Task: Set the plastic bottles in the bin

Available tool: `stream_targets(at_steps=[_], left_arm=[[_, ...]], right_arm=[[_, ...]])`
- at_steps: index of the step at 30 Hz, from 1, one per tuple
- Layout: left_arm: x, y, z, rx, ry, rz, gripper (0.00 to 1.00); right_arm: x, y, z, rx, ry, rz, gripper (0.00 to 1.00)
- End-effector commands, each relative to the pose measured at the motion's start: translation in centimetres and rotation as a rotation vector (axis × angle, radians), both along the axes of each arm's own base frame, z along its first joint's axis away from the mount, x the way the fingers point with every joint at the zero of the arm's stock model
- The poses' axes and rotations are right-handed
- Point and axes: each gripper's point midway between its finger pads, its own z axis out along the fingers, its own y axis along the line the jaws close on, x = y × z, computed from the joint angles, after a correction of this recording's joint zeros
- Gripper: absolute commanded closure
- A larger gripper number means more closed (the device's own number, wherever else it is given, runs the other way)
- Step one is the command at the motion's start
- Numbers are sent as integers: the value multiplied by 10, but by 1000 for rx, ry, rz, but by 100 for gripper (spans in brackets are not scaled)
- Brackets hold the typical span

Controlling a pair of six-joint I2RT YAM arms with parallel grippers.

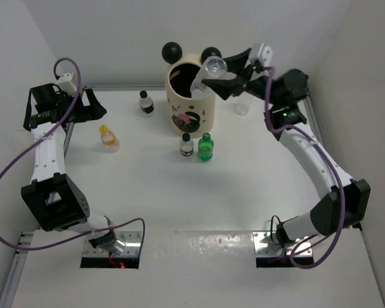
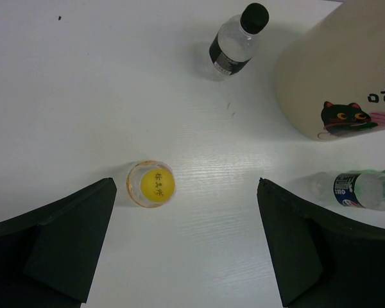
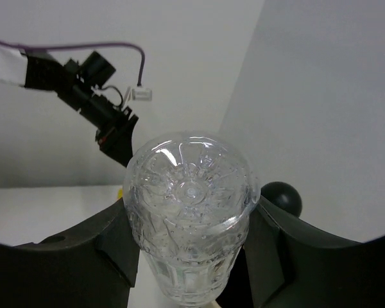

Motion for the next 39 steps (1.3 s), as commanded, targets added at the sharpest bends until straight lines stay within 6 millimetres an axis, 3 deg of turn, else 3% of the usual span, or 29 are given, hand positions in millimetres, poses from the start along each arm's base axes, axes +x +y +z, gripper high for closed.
stream_targets(at_steps=[1, 6, 18, 21, 29, 30, 33, 34, 36, 39], left_arm=[[3, 0, 24, 8, -78, -13, 1], [8, 2, 20, 4, -68, -12, 1], [1, 4, -8, 24, -15, -16, 1], [0, 3, -13, 27, -6, -21, 1], [-1, 5, -17, 43, 2, -22, 1], [-1, 5, -17, 43, 2, -22, 1], [-3, 10, -14, 60, -6, -10, 1], [-3, 10, -14, 60, -6, -10, 1], [-3, 10, -14, 60, -6, -10, 1], [-3, 9, -14, 55, -8, -17, 1]], right_arm=[[13, 26, -4, -60, -153, -40, 100], [42, 59, -20, -48, -185, -91, 100], [68, 72, -12, -47, -272, -160, 100], [80, 75, -22, -72, -275, -177, 100], [133, 80, -91, -134, -182, -226, 93], [135, 79, -91, -133, -184, -231, 91], [138, 80, -95, -130, -155, -229, 42], [133, 78, -87, -118, -147, -225, 18], [130, 77, -85, -121, -119, -223, 2], [116, 66, -71, -89, -92, -232, 0]])
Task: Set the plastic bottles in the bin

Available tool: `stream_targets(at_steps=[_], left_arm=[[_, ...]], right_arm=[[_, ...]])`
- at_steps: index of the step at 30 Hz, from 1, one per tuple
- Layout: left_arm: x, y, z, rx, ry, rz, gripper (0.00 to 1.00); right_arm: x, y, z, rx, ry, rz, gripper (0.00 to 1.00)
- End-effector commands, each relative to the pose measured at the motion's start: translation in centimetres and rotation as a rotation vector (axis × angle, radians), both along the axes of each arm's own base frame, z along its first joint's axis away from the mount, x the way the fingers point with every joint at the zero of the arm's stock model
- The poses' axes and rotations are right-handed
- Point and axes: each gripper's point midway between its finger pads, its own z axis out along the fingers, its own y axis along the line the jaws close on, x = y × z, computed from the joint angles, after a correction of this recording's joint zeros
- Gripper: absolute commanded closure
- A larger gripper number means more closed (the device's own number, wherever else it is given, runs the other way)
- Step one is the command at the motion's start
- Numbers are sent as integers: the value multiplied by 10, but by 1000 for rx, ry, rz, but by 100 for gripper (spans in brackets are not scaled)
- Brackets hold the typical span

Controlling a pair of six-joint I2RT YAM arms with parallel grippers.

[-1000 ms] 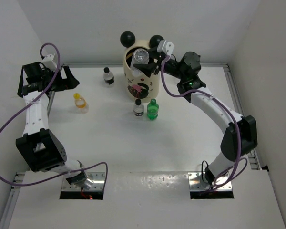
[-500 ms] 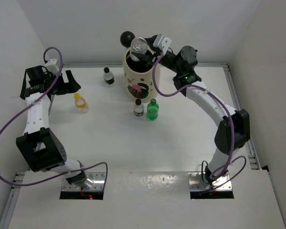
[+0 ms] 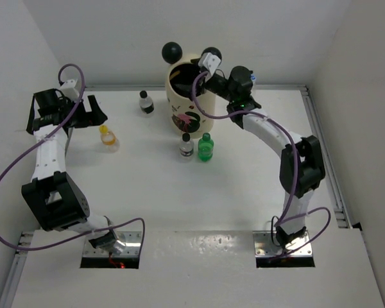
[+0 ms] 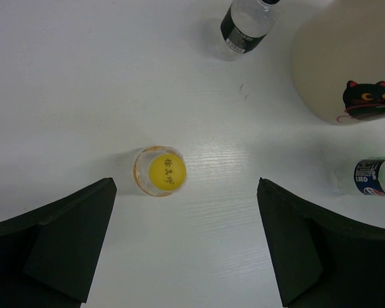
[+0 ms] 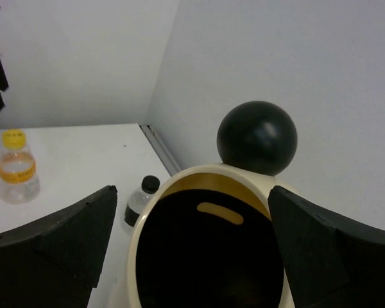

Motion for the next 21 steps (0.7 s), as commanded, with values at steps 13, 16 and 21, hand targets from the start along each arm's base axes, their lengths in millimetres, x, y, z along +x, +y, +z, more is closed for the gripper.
stream_targets(at_steps=[13, 16, 21], left_arm=[[-33, 1, -35, 26, -22, 32, 2], [-38, -6, -51, 8, -107, 30, 8], [-39, -15, -66, 8, -258, 19, 8]], right_arm=[[-56, -133, 72, 129, 62, -250, 0], [-57, -152, 66, 126, 90, -307, 0], [-58, -164, 57, 111, 121, -338, 0]])
